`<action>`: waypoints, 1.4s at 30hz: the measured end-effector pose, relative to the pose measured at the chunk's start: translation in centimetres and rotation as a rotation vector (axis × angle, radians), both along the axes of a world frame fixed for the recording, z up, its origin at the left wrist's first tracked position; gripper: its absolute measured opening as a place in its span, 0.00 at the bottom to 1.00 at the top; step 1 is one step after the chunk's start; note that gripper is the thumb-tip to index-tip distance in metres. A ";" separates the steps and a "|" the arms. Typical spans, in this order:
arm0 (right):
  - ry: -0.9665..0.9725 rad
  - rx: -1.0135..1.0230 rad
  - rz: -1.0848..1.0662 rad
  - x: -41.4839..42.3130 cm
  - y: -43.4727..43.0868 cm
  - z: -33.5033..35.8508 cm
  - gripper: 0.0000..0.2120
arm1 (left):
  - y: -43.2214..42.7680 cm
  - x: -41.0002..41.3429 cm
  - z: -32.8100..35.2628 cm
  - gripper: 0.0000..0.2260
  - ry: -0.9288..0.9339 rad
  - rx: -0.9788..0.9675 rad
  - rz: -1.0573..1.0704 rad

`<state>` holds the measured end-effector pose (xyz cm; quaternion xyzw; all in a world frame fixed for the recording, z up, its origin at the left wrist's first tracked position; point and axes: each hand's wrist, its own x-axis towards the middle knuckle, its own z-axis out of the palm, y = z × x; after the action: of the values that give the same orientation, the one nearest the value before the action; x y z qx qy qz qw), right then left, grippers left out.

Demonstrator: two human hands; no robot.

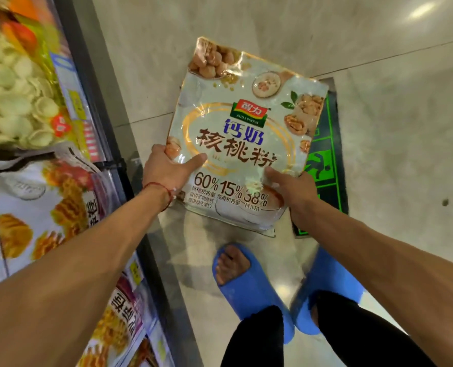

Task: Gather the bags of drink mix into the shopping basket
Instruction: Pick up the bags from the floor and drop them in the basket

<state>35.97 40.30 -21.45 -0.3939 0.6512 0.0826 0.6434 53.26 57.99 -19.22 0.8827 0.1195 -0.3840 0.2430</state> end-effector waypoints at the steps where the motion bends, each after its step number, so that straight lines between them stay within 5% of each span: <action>1: 0.007 0.002 0.001 -0.1 -0.3 0.7 0.13 | -0.1 -0.3 0.7 0.34 0.006 -0.006 0.014; 12: 0.011 0.040 0.161 -6.9 -5.6 20.8 0.20 | -1.9 -7.8 19.6 0.25 0.267 -0.185 0.217; 20: 0.004 -0.031 0.295 -9.4 -6.9 38.0 0.23 | -1.5 -12.4 37.3 0.18 0.293 -0.270 0.303; 29: -0.107 -0.180 0.579 -8.8 -6.5 54.1 0.11 | 0.7 -14.2 53.1 0.14 0.174 -0.419 0.478; 34: -0.183 -0.270 0.737 -7.7 -6.2 61.0 0.16 | 1.9 -15.9 59.2 0.14 0.038 -0.479 0.604; 38: -0.187 -0.341 0.836 -6.8 -6.1 65.0 0.30 | 2.8 -17.8 63.1 0.18 -0.009 -0.571 0.732; 42: -0.246 -0.377 0.955 -6.1 -6.4 67.5 0.28 | 3.2 -20.6 65.6 0.20 -0.051 -0.565 0.825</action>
<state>29.84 33.92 46.08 -0.7623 0.3226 0.2012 0.5239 32.66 61.24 46.39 0.6705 0.3441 -0.2514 0.6073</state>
